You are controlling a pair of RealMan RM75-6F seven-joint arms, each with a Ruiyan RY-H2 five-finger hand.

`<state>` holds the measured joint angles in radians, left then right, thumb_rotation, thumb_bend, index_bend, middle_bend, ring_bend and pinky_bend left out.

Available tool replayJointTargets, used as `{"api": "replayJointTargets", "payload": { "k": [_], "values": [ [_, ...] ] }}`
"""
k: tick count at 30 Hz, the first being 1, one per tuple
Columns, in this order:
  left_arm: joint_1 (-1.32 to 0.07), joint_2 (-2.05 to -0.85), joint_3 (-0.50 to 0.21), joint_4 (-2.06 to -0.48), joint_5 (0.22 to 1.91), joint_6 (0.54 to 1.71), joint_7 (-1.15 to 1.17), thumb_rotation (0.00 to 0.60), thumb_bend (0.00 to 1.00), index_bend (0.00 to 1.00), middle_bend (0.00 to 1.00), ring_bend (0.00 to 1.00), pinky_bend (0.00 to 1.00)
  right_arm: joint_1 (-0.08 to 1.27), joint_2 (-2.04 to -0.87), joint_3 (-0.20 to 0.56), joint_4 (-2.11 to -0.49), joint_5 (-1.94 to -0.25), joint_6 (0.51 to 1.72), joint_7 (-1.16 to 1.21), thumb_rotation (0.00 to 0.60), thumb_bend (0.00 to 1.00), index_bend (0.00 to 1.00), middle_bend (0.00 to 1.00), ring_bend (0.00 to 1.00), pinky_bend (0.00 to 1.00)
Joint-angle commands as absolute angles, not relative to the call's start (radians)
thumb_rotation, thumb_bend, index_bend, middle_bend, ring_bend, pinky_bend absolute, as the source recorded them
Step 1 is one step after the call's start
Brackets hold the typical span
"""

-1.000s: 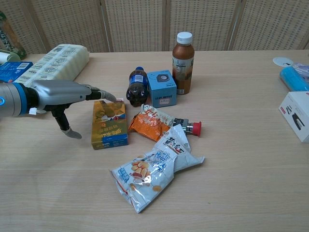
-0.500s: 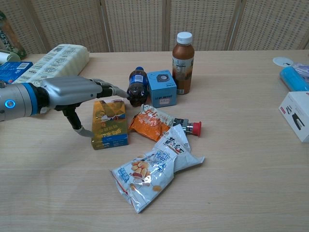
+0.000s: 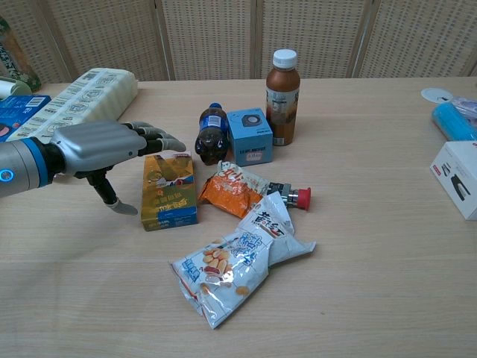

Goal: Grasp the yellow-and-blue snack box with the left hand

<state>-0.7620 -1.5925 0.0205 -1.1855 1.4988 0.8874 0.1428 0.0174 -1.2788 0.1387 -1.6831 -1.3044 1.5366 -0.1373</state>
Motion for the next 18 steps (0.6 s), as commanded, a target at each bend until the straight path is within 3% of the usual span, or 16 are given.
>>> {"api": "replayJointTargets", "payload": {
  "k": [1, 9, 18],
  "values": [
    [-0.755, -1.604, 0.029, -1.163, 1.511, 0.898, 0.14, 0.517, 0.2, 0.0, 0.0, 0.0, 0.0, 0.017, -1.279, 0.14, -1.684, -1.302, 1.535, -0.135, 0.517, 0.17, 0.0, 0.0, 0.0, 0.0],
    [-0.741, -1.669, 0.048, -1.067, 1.571, 0.962, 0.193, 0.515, 0.2, 0.0, 0.0, 0.0, 0.0, 0.014, -1.289, 0.138, -1.662, -1.296, 1.518, -0.091, 0.522, 0.17, 0.0, 0.0, 0.0, 0.0],
    [-0.753, -1.76, 0.022, -1.018, 1.575, 0.975, 0.25, 0.519, 0.2, 0.0, 0.0, 0.0, 0.0, -0.005, -1.293, 0.134, -1.618, -1.288, 1.514, -0.026, 0.524, 0.17, 0.0, 0.0, 0.0, 0.0]
  ]
}}
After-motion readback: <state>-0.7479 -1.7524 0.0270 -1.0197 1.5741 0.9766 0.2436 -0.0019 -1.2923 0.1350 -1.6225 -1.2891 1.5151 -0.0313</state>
